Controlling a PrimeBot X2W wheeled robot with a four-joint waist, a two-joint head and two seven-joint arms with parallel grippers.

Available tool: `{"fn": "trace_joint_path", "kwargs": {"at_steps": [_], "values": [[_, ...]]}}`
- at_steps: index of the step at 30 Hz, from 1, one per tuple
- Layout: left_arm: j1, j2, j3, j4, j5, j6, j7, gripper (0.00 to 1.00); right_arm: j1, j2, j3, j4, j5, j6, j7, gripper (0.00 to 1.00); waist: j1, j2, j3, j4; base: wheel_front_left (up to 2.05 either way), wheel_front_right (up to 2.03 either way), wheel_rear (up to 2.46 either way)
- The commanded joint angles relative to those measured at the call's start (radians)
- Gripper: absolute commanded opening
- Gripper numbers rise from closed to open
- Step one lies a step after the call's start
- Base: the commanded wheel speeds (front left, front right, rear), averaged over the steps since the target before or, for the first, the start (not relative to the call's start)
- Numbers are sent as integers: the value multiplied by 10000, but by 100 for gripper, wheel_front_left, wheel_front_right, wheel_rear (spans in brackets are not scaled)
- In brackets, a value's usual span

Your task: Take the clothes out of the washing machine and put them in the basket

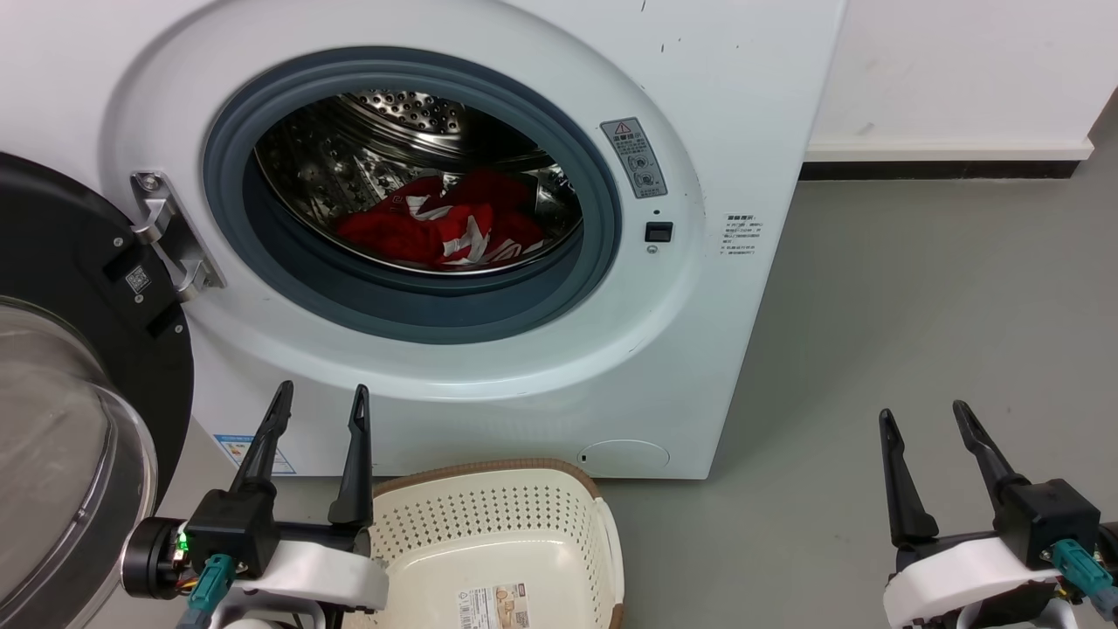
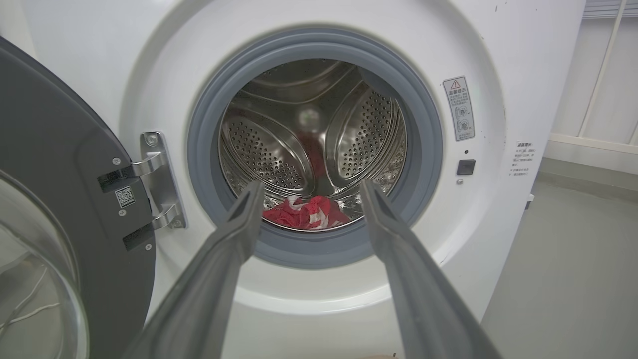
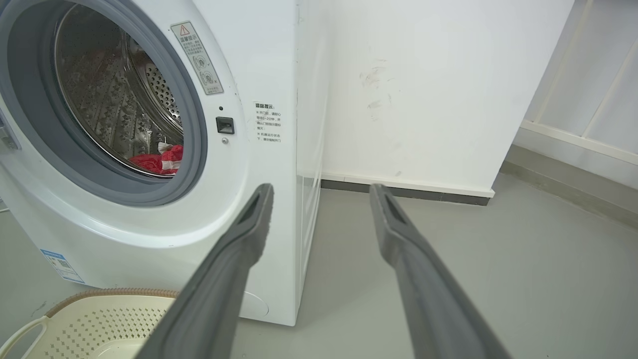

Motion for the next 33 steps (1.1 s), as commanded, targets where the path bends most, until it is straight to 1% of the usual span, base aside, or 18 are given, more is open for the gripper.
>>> {"fn": "trace_joint_path", "kwargs": {"at_steps": [1,21,26,33], "values": [[45,-10,27,27,-9,8,-27,100,-64,-19,0,19,44,-3,-76,100,0,-1,16,6,0,0,0],[-327,-54,94,283,33,-33,-27,100,-293,-19,62,66,155,-3,-91,100,0,-1,290,-59,0,0,0],[-896,11,137,684,-14,-59,-27,100,-399,-19,144,-48,152,-3,-83,100,0,-1,686,-256,0,0,0],[-2439,327,271,2016,-135,-96,-27,100,-771,-14,323,-249,165,-3,-81,100,0,-1,1653,-671,0,0,0]]}}
